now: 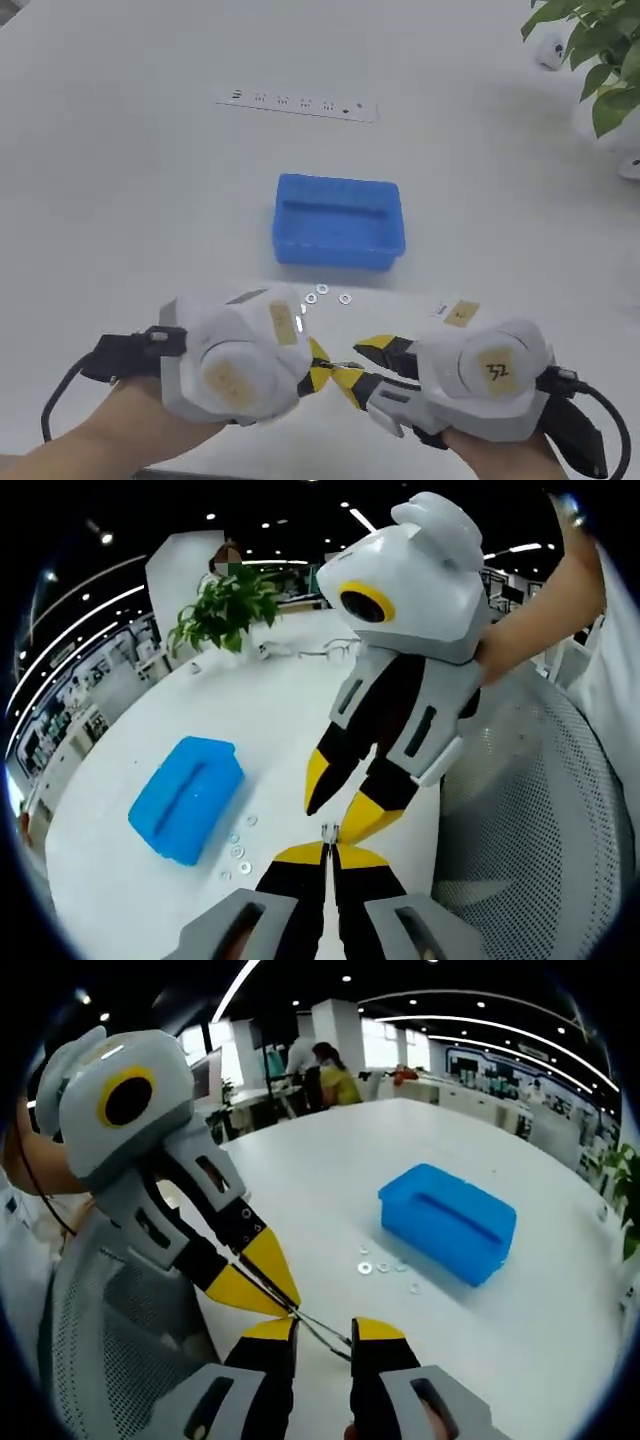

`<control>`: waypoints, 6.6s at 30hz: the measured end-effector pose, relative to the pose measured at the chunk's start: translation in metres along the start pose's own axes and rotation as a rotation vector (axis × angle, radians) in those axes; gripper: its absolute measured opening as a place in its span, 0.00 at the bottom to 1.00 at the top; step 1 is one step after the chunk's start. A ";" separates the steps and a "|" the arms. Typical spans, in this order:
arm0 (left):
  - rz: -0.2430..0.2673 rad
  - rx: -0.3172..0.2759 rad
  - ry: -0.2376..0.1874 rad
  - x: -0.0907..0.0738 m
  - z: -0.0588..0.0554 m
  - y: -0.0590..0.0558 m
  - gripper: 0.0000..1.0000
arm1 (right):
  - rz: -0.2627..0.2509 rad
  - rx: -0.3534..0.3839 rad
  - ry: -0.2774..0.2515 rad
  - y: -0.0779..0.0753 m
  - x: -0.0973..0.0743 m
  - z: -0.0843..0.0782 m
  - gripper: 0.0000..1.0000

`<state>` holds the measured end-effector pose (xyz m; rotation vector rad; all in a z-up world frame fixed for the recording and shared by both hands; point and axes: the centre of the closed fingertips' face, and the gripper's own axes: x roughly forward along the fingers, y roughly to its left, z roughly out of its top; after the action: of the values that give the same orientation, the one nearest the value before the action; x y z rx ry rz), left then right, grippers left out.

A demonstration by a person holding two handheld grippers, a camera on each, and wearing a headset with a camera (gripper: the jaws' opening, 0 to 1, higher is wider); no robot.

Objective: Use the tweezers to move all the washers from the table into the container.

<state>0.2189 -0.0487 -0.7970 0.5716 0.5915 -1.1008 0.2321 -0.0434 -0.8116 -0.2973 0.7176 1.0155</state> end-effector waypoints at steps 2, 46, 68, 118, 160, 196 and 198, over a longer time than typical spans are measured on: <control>0.014 0.025 0.002 -0.004 0.001 0.002 0.00 | 0.020 -0.003 -0.010 0.005 0.002 0.003 0.11; 0.098 0.089 0.044 -0.028 -0.004 -0.010 0.00 | 0.069 -0.055 -0.026 0.030 0.017 0.002 0.02; 0.099 0.073 0.024 -0.033 -0.004 -0.012 0.00 | 0.055 -0.074 -0.044 0.032 0.011 0.005 0.00; -0.372 0.428 0.178 0.051 -0.051 -0.075 0.00 | -0.203 0.176 -0.051 -0.015 -0.063 -0.032 0.00; -0.001 0.026 -0.143 -0.046 -0.024 -0.003 0.00 | 0.277 -0.410 0.146 0.054 0.032 0.007 0.14; 0.496 -0.684 -0.243 -0.061 -0.068 0.106 0.59 | -0.049 0.005 -0.191 -0.059 0.062 0.089 0.02; 0.510 -0.704 -0.245 -0.065 -0.071 0.102 0.62 | -0.039 0.006 -0.174 -0.060 0.071 0.085 0.02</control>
<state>0.2807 0.0767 -0.7889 -0.0375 0.5344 -0.4176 0.3411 0.0188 -0.8022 -0.2142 0.5554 0.9889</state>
